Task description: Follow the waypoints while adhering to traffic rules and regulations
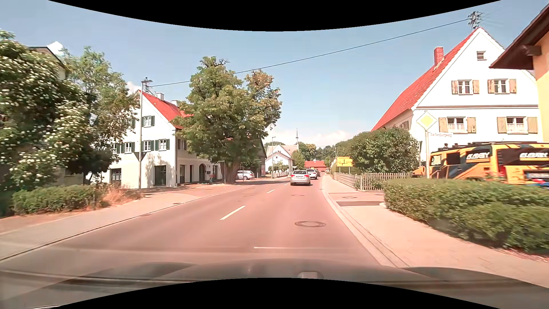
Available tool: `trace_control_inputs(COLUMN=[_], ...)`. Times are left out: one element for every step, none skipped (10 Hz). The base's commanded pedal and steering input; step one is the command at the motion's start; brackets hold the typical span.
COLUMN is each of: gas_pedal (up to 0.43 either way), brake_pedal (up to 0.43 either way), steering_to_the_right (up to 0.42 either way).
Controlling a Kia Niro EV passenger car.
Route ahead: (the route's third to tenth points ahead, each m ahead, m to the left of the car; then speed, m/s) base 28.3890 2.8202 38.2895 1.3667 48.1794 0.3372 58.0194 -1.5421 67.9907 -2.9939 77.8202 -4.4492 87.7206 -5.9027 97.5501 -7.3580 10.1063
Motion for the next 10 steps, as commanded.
trace_control_inputs(gas_pedal=[0.118,0.138,0.138,0.138,0.138,0.138,0.138,0.138,0.138,0.138], brake_pedal=[0.0,0.0,0.0,0.0,0.0,0.0,0.0,0.0,0.0,0.0], steering_to_the_right=[0.02,0.02,0.019,0.018,0.018,0.017,0.017,0.017,0.017,0.017])
